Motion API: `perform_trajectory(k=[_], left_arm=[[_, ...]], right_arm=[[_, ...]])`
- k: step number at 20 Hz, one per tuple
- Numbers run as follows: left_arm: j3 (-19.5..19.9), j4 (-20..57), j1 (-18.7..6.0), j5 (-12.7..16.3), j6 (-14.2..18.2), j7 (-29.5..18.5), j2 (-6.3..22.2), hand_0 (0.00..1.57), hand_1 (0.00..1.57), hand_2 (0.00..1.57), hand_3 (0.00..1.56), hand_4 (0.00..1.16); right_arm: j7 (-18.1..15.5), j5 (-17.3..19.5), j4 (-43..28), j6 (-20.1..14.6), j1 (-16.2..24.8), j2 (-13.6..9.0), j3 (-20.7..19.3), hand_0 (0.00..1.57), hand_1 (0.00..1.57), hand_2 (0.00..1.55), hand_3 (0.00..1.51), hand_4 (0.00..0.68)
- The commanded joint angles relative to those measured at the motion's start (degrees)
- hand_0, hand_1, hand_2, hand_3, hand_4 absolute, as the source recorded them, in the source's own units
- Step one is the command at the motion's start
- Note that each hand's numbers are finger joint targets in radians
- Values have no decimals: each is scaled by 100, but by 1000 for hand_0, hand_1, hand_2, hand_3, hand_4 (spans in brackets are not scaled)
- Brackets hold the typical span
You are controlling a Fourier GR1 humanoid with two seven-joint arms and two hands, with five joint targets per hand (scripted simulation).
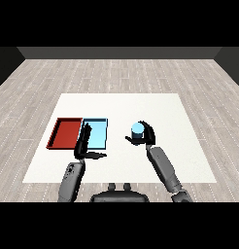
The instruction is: Pick the blue can and put it in the blue box
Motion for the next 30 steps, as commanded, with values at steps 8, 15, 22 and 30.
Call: perform_trajectory(k=[8, 15, 22, 30], left_arm=[[-531, 633, -607, 466, 361, 66, -12, 0, 0, 0, 0, 0], [-1197, 729, -1324, 620, 1101, 407, -12, 0, 0, 0, 0, 0], [-1897, 1245, -1250, 839, 1497, -20, -12, 0, 0, 0, 0, 0], [-2176, 1467, -1472, 1196, 1749, 131, -12, 0, 0, 0, 0, 0]], right_arm=[[175, 501, -187, 253, -131, 383, -242, 1472, 1472, 1473, 1382, 560], [138, 693, -261, 442, -128, 482, -341, 1445, 1445, 1473, 1391, 571], [537, 419, -192, 72, -611, 557, 58, 1450, 1450, 1464, 1374, 550], [105, 177, -176, 259, -393, 560, 220, 1423, 1423, 1460, 1374, 560]])
